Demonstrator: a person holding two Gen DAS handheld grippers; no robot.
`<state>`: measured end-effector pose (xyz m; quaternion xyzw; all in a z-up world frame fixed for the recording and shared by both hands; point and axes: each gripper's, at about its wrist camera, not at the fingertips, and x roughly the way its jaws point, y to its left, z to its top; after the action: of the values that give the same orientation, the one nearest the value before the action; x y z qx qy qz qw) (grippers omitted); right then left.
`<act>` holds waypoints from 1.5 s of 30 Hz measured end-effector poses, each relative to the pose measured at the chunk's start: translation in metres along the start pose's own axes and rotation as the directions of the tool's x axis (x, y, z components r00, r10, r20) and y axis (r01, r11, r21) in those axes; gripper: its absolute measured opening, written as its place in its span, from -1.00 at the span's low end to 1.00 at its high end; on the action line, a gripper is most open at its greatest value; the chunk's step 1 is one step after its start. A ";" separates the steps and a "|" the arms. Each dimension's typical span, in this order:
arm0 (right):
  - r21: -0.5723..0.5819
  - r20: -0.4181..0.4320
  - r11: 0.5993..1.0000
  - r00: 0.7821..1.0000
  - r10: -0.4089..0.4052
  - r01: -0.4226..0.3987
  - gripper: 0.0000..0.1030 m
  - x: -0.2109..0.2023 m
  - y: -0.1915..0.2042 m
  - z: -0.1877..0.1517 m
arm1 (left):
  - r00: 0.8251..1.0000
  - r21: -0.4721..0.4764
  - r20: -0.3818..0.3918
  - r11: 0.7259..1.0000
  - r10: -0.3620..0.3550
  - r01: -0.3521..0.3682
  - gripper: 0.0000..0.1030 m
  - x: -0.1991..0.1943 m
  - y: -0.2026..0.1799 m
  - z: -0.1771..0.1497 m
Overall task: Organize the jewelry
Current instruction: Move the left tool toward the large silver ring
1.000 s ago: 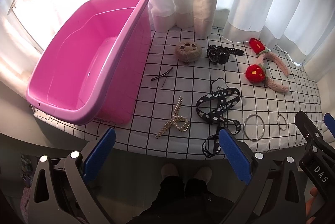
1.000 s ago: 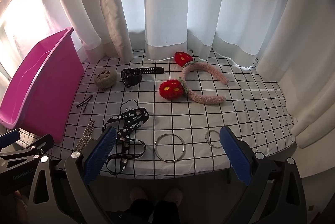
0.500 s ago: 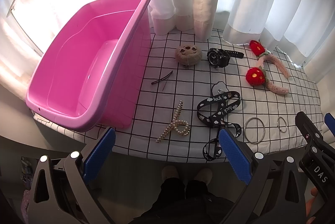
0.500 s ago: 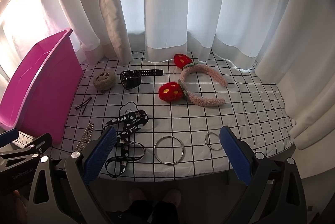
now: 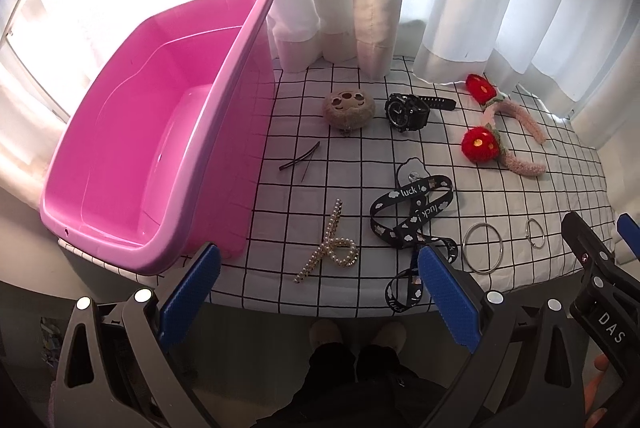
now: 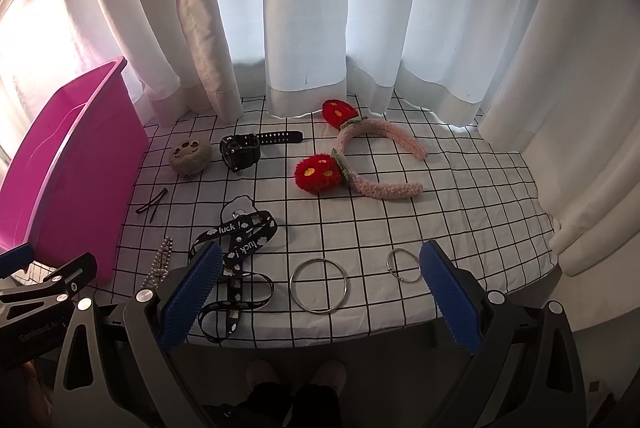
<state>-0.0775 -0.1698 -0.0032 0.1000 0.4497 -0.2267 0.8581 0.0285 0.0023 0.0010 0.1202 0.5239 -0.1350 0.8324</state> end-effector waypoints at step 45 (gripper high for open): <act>-0.266 -0.169 0.936 0.967 0.190 -0.230 0.83 0.184 -0.144 -0.049 | 0.996 -0.046 -0.034 0.996 -0.078 0.077 0.88 0.109 -0.194 -0.057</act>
<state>-0.0914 -0.3331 -0.1774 0.0391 0.5235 -0.0593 0.8490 -0.0420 -0.1706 -0.1332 0.0834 0.5459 -0.1533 0.8195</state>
